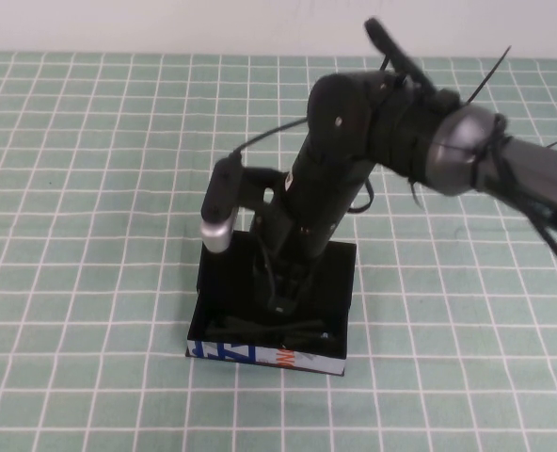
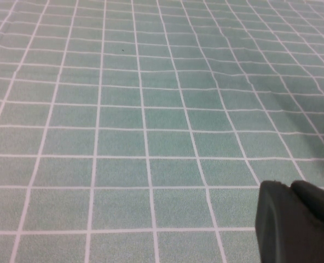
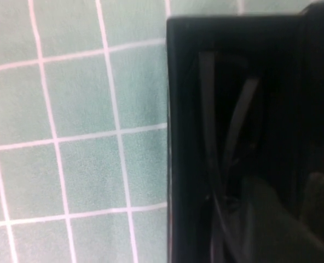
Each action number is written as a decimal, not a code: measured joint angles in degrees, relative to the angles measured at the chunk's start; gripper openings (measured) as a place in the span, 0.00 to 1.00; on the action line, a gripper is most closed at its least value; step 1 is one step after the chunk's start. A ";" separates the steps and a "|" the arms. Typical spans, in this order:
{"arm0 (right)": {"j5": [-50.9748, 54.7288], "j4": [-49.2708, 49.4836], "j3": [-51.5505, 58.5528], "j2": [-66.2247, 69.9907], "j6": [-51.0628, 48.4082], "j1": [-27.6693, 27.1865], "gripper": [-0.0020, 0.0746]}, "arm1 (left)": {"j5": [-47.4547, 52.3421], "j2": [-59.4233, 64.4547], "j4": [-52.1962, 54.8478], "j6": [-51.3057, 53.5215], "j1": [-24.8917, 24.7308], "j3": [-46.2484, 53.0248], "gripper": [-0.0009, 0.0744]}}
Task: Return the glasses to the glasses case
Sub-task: Place the glasses in the glasses case, then close the glasses case
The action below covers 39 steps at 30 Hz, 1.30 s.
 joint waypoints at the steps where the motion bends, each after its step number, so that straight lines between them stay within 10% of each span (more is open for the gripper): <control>1: 0.00 0.00 0.00 -0.77 0.00 0.00 0.22 | 0.00 0.00 0.00 0.00 0.00 0.00 0.01; 7: 0.55 0.24 -4.00 -6.65 4.45 -0.25 0.03 | 0.00 0.00 0.00 0.00 0.00 0.00 0.01; 22: 1.45 0.67 -6.37 -20.35 13.68 -6.19 0.01 | -0.79 0.00 0.00 0.00 0.00 0.03 0.01; 33: -0.20 2.03 -6.37 -22.25 17.98 -11.84 0.01 | -41.92 0.00 -11.87 -14.07 0.00 -0.91 0.01; 39: -2.95 2.18 -6.37 -22.25 22.45 -15.00 0.01 | -27.40 0.53 -2.17 -15.16 0.00 -17.71 0.01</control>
